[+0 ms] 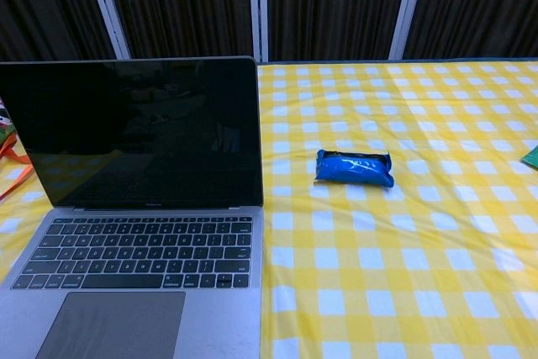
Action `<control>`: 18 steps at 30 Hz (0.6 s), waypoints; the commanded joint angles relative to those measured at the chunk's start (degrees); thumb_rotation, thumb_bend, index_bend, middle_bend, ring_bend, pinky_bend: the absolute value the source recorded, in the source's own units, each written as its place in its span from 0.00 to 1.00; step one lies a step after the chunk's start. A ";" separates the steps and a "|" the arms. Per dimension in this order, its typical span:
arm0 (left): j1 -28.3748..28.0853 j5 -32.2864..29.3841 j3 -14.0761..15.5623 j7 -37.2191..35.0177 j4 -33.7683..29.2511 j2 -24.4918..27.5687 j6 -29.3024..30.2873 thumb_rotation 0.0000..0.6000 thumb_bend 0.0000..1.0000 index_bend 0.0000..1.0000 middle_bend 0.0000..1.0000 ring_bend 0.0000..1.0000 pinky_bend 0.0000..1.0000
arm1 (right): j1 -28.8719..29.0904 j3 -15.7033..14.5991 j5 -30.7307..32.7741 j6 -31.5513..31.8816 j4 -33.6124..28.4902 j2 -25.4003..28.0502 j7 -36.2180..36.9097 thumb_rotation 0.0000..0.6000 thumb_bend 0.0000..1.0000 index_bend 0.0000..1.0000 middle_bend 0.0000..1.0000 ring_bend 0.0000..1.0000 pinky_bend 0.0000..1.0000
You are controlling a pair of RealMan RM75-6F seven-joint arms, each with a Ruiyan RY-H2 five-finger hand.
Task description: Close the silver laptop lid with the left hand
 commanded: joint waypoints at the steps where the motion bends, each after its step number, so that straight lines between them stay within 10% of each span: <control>1: 0.08 0.09 -0.05 0.28 0.12 -0.14 0.14 1.00 0.00 0.00 0.00 0.00 0.00 | -0.04 -0.03 -0.14 0.02 -0.06 0.00 -0.13 1.00 0.00 0.00 0.00 0.00 0.00; 9: -0.81 -0.97 -0.71 -0.39 0.35 -0.24 -1.27 1.00 0.02 0.00 0.00 0.00 0.00 | -0.03 -0.14 -0.24 -0.39 -0.36 -0.10 -0.67 1.00 0.00 0.00 0.00 0.00 0.00; 14: -7.73 -4.48 -4.66 -5.00 0.46 0.09 -9.99 1.00 0.96 0.00 0.00 0.00 0.00 | -0.05 -0.19 -0.58 -0.44 -0.51 -0.17 -1.09 1.00 0.00 0.00 0.00 0.00 0.00; 18: -13.30 -8.37 -7.76 -8.86 -0.54 1.89 -17.41 1.00 1.00 0.00 0.00 0.00 0.00 | -0.02 -0.12 -0.19 -0.75 -0.46 -0.21 -1.20 1.00 0.00 0.00 0.00 0.00 0.00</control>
